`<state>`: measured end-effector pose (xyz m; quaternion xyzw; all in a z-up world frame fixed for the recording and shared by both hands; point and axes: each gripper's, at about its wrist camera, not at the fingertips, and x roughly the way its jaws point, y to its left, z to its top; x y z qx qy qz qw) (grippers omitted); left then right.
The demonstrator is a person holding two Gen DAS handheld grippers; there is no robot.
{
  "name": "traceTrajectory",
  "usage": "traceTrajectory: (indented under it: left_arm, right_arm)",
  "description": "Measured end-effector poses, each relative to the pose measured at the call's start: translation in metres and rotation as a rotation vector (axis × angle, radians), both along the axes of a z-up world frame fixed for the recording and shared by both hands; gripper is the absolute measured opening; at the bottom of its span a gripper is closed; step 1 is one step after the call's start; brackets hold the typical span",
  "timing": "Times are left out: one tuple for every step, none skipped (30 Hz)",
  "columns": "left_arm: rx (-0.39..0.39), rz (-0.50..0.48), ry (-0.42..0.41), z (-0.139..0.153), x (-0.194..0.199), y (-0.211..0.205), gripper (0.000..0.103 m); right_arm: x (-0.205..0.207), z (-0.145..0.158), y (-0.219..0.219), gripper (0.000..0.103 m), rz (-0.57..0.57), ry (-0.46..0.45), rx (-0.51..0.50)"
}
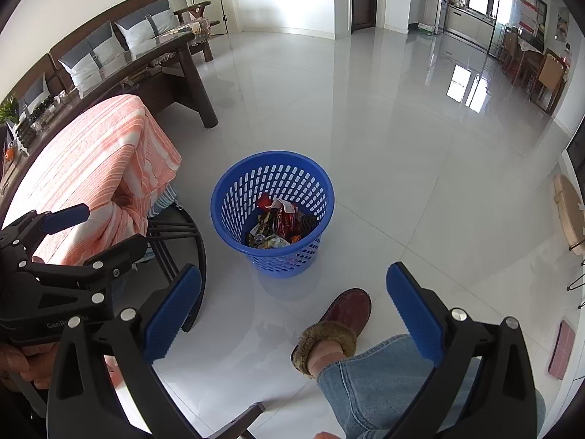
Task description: Collect trash
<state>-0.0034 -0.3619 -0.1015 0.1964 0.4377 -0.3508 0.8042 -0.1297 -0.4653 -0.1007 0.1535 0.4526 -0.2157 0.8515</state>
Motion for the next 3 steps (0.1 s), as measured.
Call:
traceTrajectory:
  left_arm:
    - [-0.002,0.002,0.008,0.0004,0.0011,-0.0004,0.098]
    - [-0.006,0.005,0.016,0.0008,0.0022,0.0011,0.098]
    - [-0.01,0.008,0.021,0.0015,0.0034,0.0026,0.098]
  right_arm:
    - [-0.0002,-0.0002,-0.0006,0.098,-0.002,0.002,0.001]
    - [-0.0008,-0.0003,-0.0013,0.098,-0.003,0.003,0.001]
    - [-0.0007,-0.0007,-0.002,0.098,-0.004,0.005,0.001]
